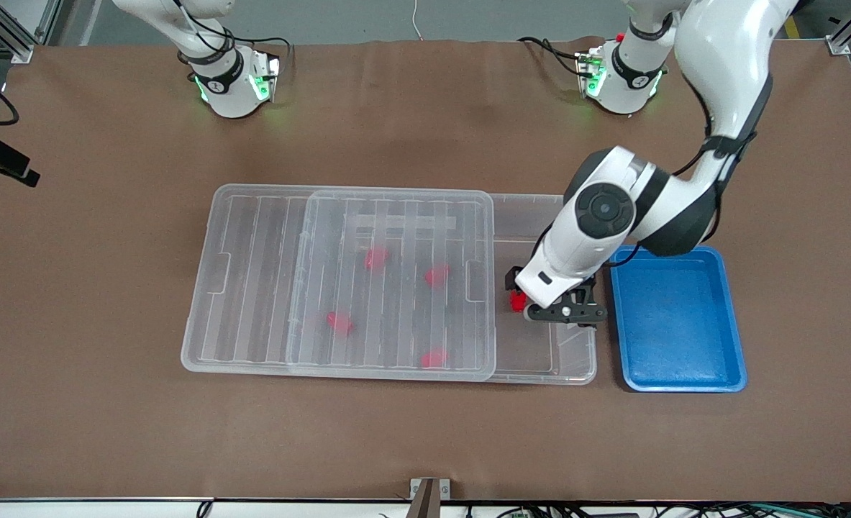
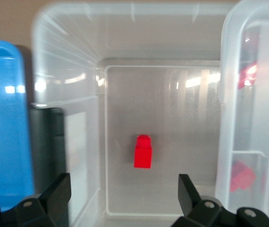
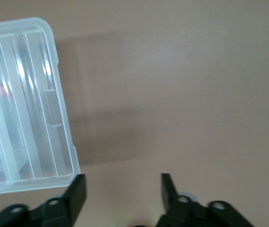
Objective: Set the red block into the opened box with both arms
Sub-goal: 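Open the left gripper and raise it back toward its rest pose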
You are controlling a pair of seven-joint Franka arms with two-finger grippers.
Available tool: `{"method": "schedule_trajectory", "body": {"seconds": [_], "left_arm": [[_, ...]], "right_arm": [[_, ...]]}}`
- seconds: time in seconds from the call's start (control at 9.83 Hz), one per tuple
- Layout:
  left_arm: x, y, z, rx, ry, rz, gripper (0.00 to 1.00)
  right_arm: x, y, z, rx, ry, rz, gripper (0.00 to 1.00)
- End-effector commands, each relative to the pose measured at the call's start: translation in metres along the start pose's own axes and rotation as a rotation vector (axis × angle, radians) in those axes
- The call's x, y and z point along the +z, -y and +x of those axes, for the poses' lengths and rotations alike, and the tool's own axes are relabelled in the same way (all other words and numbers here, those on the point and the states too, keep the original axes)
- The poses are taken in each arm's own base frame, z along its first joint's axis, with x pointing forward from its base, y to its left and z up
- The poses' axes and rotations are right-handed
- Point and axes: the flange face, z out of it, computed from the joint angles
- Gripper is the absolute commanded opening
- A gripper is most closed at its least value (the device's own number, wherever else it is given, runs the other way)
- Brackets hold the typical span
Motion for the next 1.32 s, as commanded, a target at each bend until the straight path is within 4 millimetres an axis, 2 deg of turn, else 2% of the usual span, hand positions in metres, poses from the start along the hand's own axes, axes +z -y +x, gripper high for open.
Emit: {"method": "schedule_trajectory", "body": {"seconds": [0.0,0.1,0.2,0.41,0.51,0.71,0.81,0.92,1.02,1.12,1.22], "left_arm": [[-0.071,0.032,0.013,-0.057,0.006,0.049,1.00],[-0.102,0.045,0.010,-0.066,-0.016,0.065,1.00],[-0.145,0.060,0.001,-0.041,-0.077,0.078,1.00],[-0.196,0.109,-0.007,-0.013,-0.111,0.097,1.00],[-0.209,0.133,-0.011,0.006,-0.104,0.113,1.00],[-0.225,0.171,-0.017,0.033,-0.069,0.100,1.00],[-0.233,0.188,-0.024,0.036,-0.045,0.092,1.00],[-0.249,0.197,-0.039,0.036,-0.034,0.090,1.00],[-0.248,0.198,-0.049,0.037,-0.014,0.105,1.00],[-0.255,0.203,-0.061,0.021,0.011,0.119,1.00],[-0.253,0.214,-0.068,0.012,0.053,0.119,1.00]], "right_arm": [[0.052,0.003,0.021,-0.038,0.048,0.017,0.03],[0.087,0.008,0.037,-0.054,0.093,0.014,0.00],[0.134,0.018,0.061,-0.102,0.137,0.010,0.00],[0.197,0.032,0.094,-0.256,0.137,0.010,0.00],[0.217,0.050,0.101,-0.303,0.135,0.004,0.00],[0.251,0.080,0.096,-0.357,0.147,-0.003,0.00],[0.261,0.086,0.093,-0.365,0.143,-0.003,0.00],[0.261,0.097,0.091,-0.376,0.143,0.003,0.00],[0.261,0.111,0.089,-0.368,0.140,0.057,0.00],[0.260,0.125,0.088,-0.365,0.134,0.089,0.00],[0.259,0.131,0.087,-0.369,0.134,0.091,0.00]]}}
